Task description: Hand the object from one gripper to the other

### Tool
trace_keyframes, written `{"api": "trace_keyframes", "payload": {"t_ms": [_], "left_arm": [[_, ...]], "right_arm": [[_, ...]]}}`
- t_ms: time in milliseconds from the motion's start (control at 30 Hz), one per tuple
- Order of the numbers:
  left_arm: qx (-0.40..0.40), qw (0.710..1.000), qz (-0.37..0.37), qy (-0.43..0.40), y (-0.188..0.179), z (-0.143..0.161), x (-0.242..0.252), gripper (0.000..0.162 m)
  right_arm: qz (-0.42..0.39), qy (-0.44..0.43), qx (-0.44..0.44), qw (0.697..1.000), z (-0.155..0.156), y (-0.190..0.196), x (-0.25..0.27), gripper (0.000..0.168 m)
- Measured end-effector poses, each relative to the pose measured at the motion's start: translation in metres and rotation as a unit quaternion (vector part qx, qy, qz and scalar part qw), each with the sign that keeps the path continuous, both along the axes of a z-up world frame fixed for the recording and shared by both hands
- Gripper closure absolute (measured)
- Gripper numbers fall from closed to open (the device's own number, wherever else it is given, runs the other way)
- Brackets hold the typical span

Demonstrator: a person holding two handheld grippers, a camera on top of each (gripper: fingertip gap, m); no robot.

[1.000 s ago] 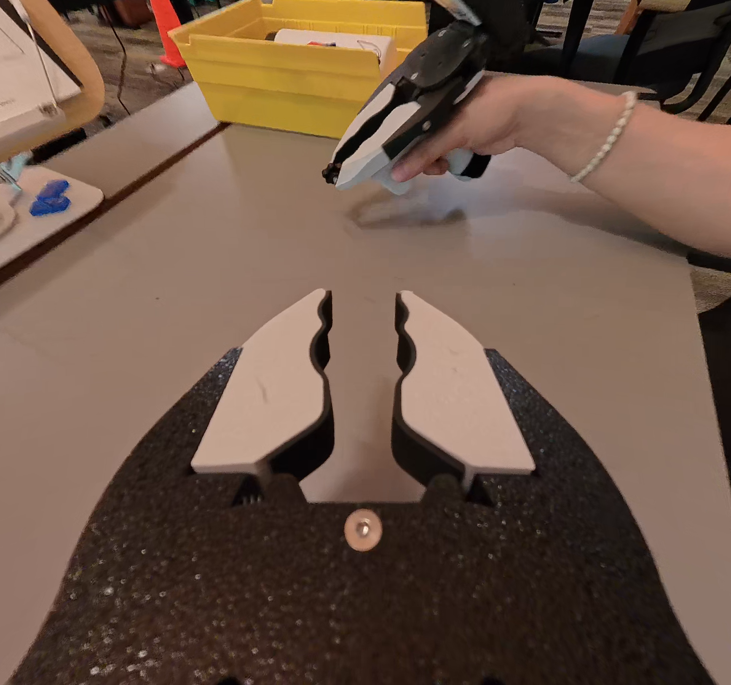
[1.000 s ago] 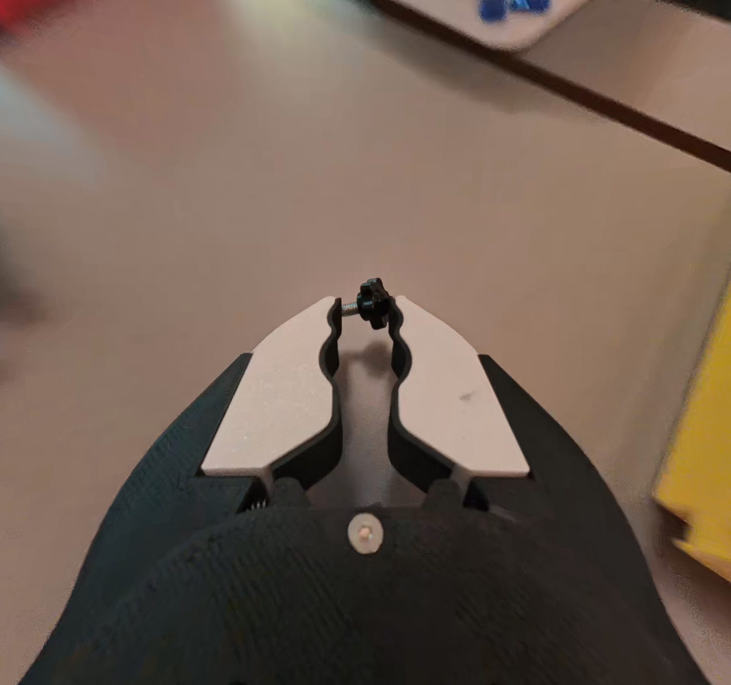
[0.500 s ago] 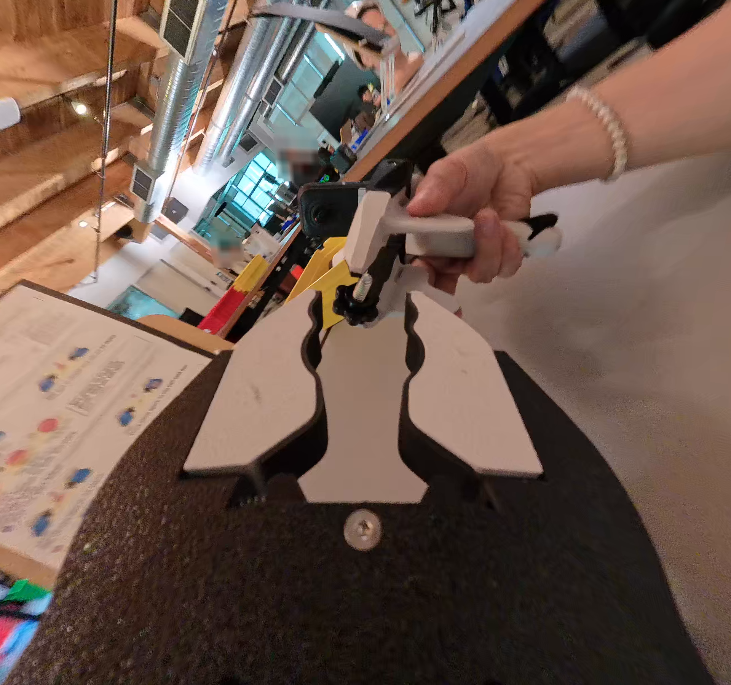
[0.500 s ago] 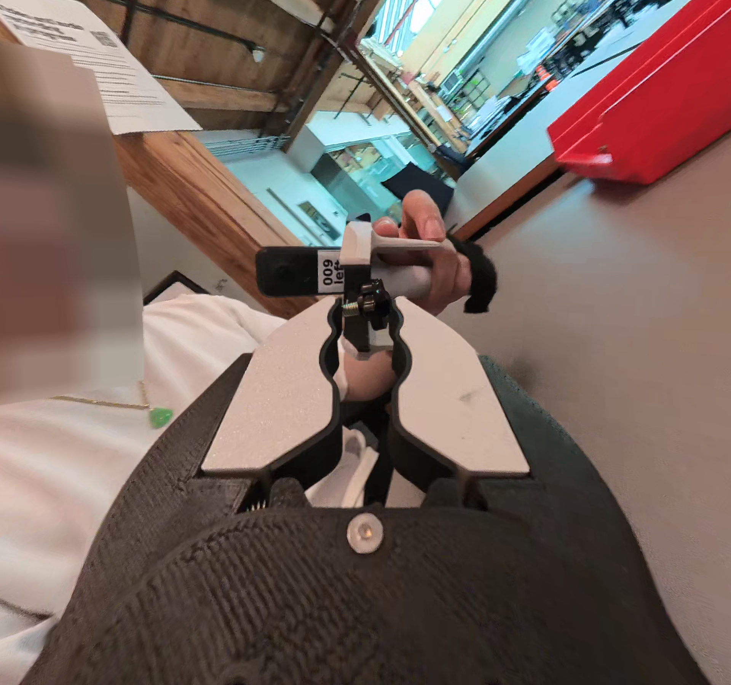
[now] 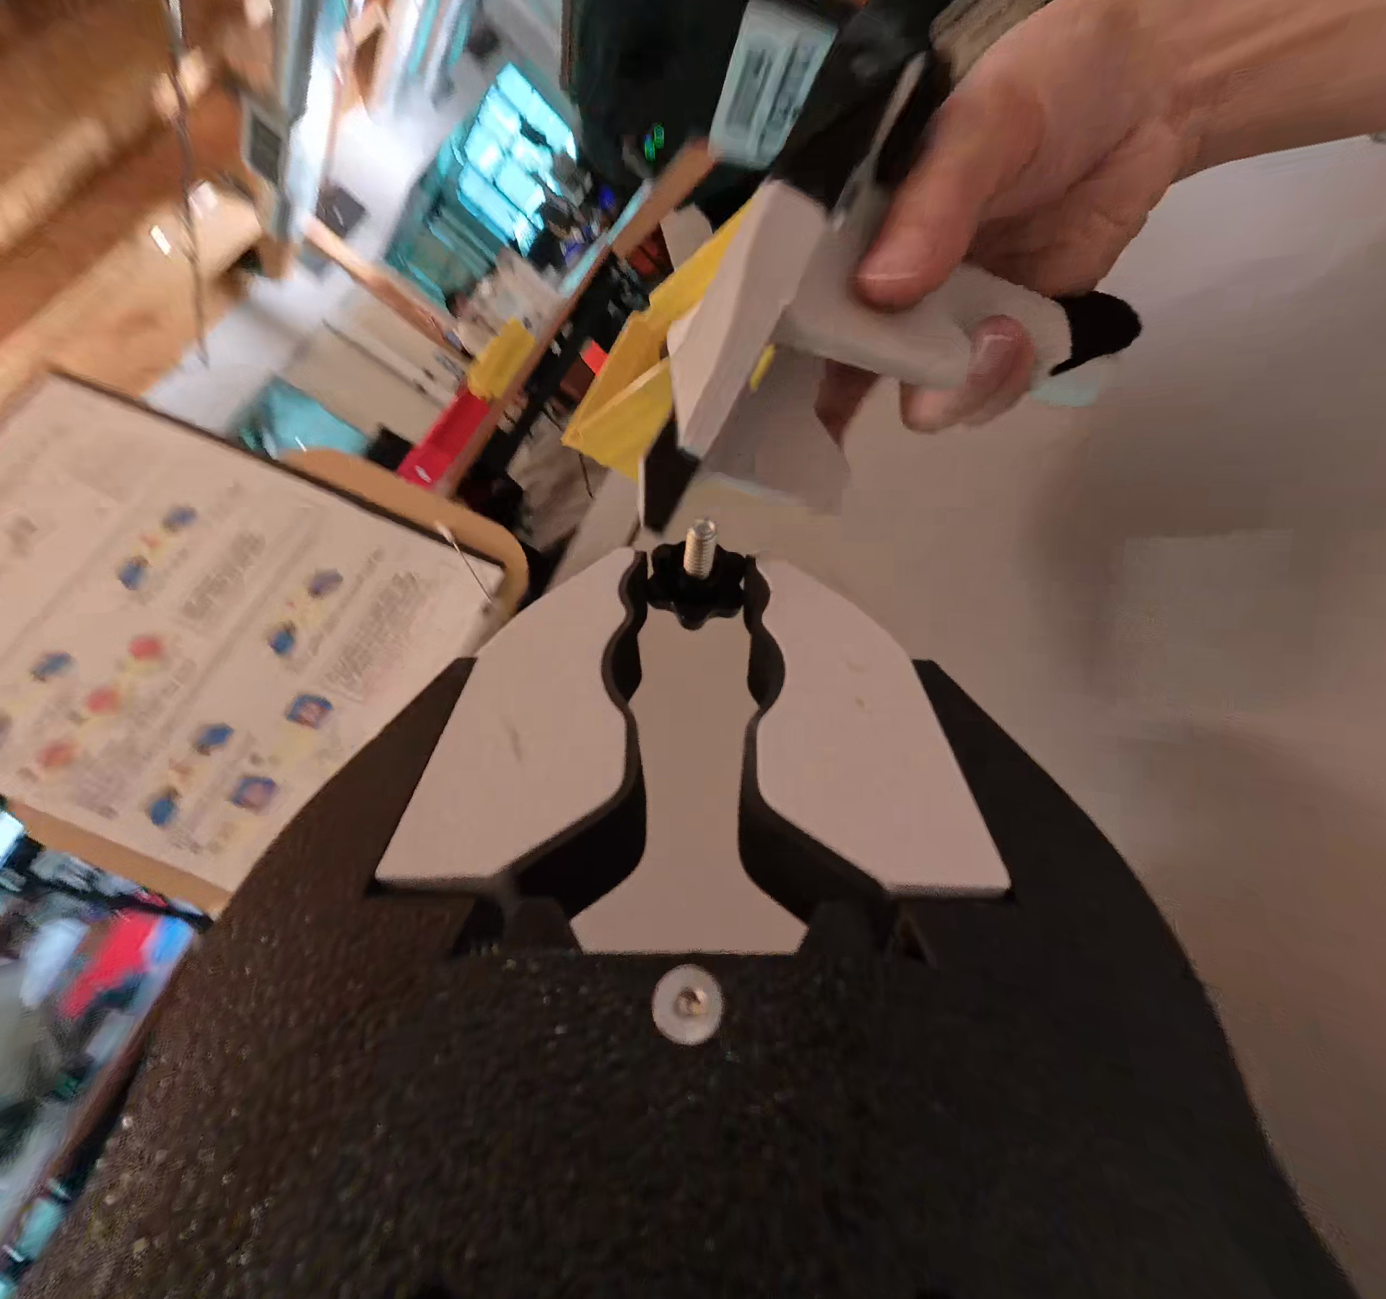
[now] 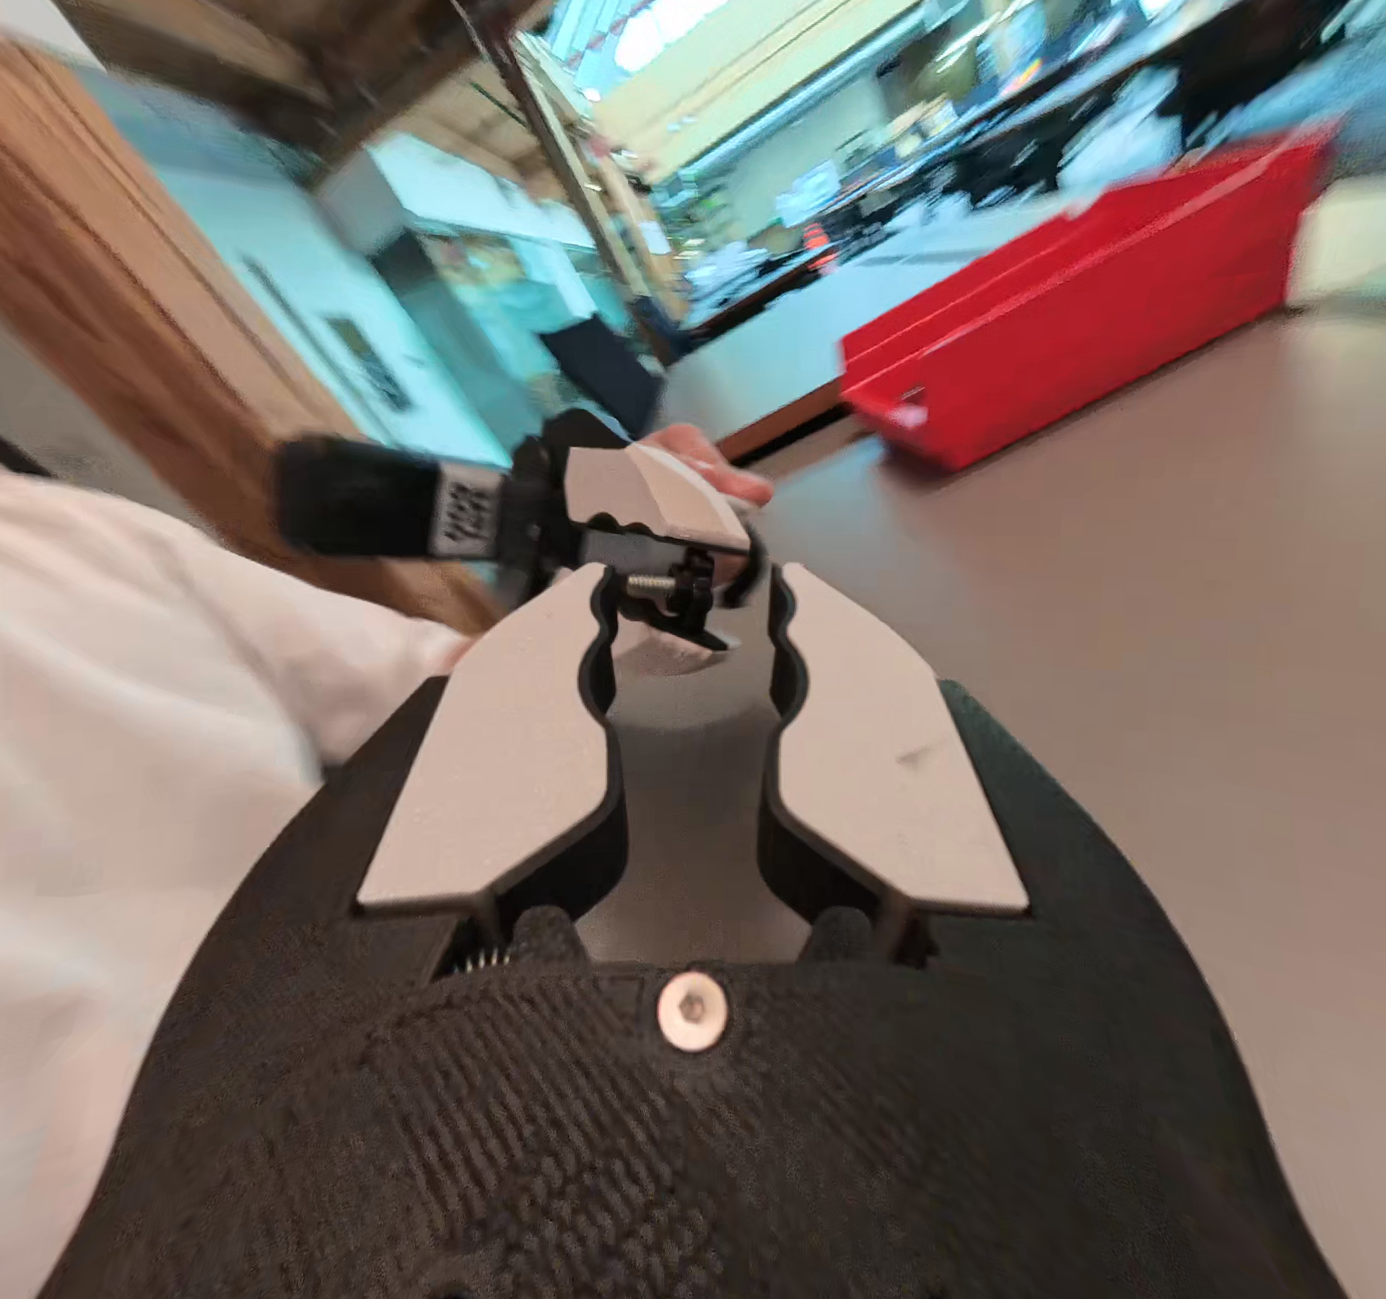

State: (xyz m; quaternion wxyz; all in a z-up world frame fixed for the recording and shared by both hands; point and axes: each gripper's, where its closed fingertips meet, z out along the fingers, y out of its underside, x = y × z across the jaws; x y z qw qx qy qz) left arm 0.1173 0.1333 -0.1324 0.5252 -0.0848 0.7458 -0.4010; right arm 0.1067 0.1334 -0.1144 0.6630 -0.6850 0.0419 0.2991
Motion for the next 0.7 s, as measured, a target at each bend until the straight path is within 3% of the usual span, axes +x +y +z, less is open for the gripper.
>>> {"api": "trace_keyframes", "payload": {"t_ms": [67,133,200,300,433,533,633,700], "left_arm": [[-0.035,0.997,0.022,0.070,0.006,-0.006,0.005,0.138],[-0.083,0.987,0.017,0.138,0.004,-0.010,0.004,0.138],[-0.124,0.975,0.005,0.183,-0.001,-0.012,0.002,0.138],[-0.134,0.969,-0.032,0.207,-0.011,-0.014,-0.005,0.138],[-0.124,0.969,-0.028,0.210,-0.011,-0.018,-0.005,0.138],[-0.123,0.968,-0.025,0.215,-0.011,-0.022,-0.004,0.138],[-0.135,0.966,-0.025,0.217,-0.010,-0.021,-0.002,0.138],[-0.137,0.966,-0.023,0.218,-0.008,-0.022,-0.002,0.138]], "right_arm": [[-0.059,-0.150,0.023,0.987,0.005,-0.005,0.005,0.135],[-0.059,-0.277,0.045,0.958,0.008,-0.008,-0.008,0.139],[-0.046,-0.334,0.037,0.941,0.003,-0.005,-0.020,0.139],[-0.067,-0.360,0.017,0.931,-0.003,0.004,-0.017,0.149],[-0.059,-0.341,0.015,0.938,-0.006,0.005,-0.017,0.168],[-0.059,-0.340,0.009,0.939,-0.009,0.005,-0.015,0.168],[-0.063,-0.359,0.001,0.931,-0.013,0.004,-0.013,0.150],[-0.064,-0.355,-0.002,0.933,-0.014,0.004,-0.011,0.163]]}}
